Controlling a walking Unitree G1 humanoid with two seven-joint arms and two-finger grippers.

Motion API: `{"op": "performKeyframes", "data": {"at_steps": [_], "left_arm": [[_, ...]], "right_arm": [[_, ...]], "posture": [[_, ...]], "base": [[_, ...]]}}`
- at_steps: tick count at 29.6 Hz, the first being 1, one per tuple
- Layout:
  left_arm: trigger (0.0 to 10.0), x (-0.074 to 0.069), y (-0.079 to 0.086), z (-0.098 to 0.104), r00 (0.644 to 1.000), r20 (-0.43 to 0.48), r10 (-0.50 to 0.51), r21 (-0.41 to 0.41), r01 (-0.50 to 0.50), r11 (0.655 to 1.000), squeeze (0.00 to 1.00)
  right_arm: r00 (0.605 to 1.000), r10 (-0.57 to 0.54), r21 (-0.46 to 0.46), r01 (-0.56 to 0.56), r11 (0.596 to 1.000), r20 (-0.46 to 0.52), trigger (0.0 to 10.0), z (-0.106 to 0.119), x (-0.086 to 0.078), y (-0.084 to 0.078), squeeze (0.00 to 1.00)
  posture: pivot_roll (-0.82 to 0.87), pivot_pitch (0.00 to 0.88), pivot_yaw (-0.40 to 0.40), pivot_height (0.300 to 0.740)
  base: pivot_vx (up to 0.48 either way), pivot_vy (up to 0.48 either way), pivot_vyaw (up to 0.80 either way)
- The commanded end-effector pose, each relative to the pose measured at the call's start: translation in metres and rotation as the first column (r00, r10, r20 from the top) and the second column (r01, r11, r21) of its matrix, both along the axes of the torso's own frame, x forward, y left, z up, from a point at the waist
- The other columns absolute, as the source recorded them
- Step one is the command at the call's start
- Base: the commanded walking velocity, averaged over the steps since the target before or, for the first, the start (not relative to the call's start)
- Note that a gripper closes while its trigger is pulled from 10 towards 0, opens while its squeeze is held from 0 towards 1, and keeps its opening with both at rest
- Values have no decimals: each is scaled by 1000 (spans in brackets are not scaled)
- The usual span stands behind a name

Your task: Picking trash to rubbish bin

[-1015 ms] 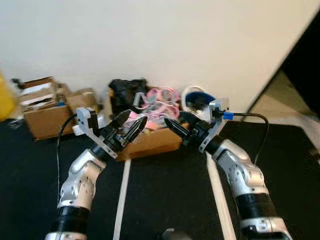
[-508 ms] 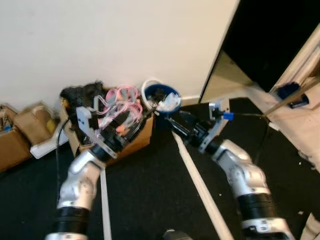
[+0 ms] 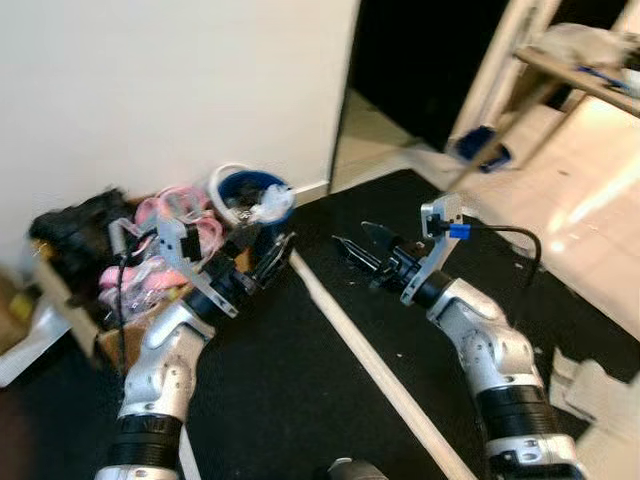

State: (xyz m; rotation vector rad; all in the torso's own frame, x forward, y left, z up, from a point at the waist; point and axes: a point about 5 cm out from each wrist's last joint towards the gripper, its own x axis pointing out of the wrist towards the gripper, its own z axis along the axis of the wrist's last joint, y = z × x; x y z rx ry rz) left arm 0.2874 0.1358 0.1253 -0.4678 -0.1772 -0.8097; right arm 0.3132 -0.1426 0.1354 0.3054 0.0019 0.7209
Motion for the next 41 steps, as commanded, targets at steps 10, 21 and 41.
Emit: {"op": "performKeyframes", "data": {"at_steps": [10,21,41], "left_arm": [[10000,-1,1,0,1000,3,14,15,-14,1000,0],[10000,-1,1,0,1000,3,16,22,-16,1000,0],[10000,-1,0,1,1000,6,15,34,-16,999,0]], "right_arm": [[1000,5,6,-5,1000,-4,10000,-1,-1,2,0],[1000,5,6,-5,1000,-4,10000,-1,-1,2,0],[1000,1,11,-1,1000,-3,10000,-1,-1,2,0]], "posture": [[28,0,-34,740],[28,0,-34,740],[27,0,-36,740]], "base": [[0,0,-772],[0,0,-774],[0,0,-732]]}}
